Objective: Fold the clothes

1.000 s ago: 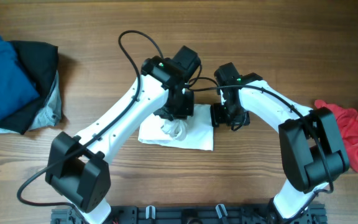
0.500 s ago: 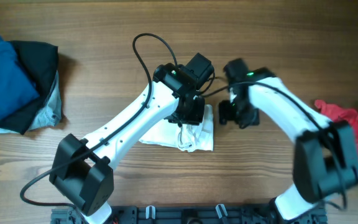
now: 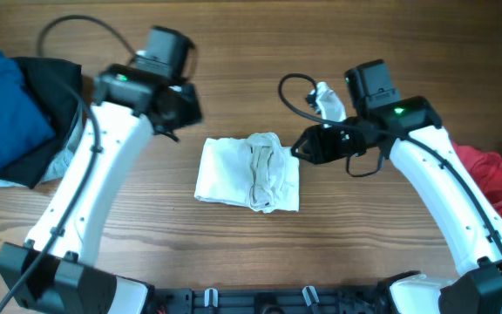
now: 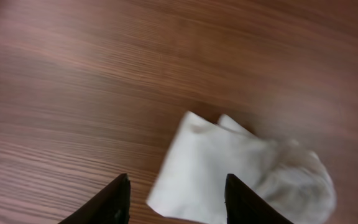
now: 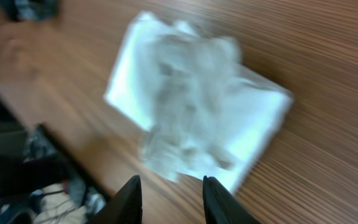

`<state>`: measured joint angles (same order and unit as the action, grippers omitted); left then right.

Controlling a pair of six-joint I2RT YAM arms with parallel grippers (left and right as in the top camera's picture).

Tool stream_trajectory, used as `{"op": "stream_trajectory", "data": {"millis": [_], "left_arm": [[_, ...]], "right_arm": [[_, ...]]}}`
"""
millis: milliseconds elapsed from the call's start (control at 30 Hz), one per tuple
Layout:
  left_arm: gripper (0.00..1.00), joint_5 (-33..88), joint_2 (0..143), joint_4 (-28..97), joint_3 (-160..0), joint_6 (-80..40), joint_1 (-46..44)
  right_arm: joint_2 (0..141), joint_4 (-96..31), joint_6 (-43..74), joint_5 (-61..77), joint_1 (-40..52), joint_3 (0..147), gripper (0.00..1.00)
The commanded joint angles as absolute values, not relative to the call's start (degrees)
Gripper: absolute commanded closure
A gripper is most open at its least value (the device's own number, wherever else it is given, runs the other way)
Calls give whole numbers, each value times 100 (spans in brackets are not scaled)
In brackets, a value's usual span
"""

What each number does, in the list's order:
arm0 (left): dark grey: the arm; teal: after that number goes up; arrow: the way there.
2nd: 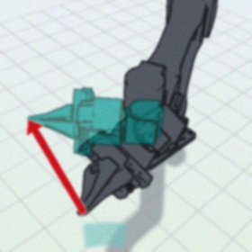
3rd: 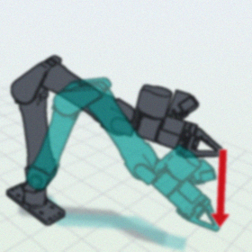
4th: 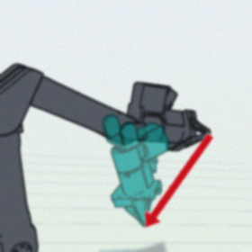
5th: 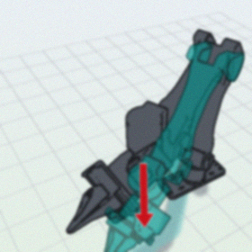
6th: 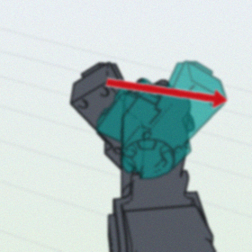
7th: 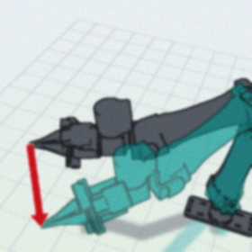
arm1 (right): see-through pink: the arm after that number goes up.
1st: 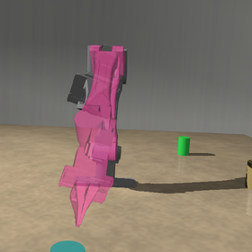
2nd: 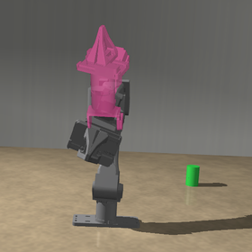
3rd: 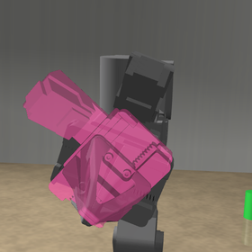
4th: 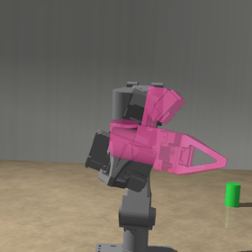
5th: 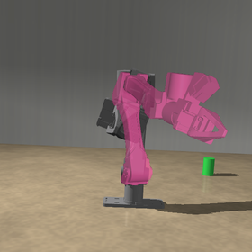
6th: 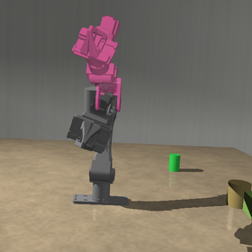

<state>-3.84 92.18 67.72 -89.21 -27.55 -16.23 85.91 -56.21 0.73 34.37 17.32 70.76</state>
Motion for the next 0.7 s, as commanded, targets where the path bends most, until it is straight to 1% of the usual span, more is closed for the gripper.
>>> {"op": "stream_trajectory", "data": {"millis": [0, 133, 233, 433, 467, 500, 567, 633, 667], "left_arm": [[48, -497, 9544, 6788, -8873, -2749, -1046], [48, -499, 9889, 6768, -8871, -2749, -784], [47, -502, 10136, 6742, -8871, -2749, -692], [47, -502, 10278, 6742, -8871, -2746, -602], [47, -499, 10278, 6746, -8871, -2749, -604], [47, -499, 10278, 6753, -8871, -2746, -604], [47, -499, 10278, 6790, -8871, -2746, -604], [47, -497, 10278, 6831, -8871, -2746, -604], [47, -473, 10278, 6853, -8871, -2746, -604]], "right_arm": [[8613, -5441, 54, 4099, 2244, 7157, 68], [8879, -5024, 578, 4029, 2768, 7155, 66], [9354, -4589, 945, 4034, 3114, 7155, 66], [10311, -3975, 1066, 4007, 3428, 7155, 62], [10492, -3887, 1072, 3752, 3417, 7155, 64], [10595, -3879, 1155, 3341, 3395, 7155, 67], [10663, -4080, 1601, 2244, 3310, 7155, 70], [10628, -4397, 2119, 1343, 3177, 7157, 69], [10624, -4569, 2355, 958, 3072, 7157, 66]]}}
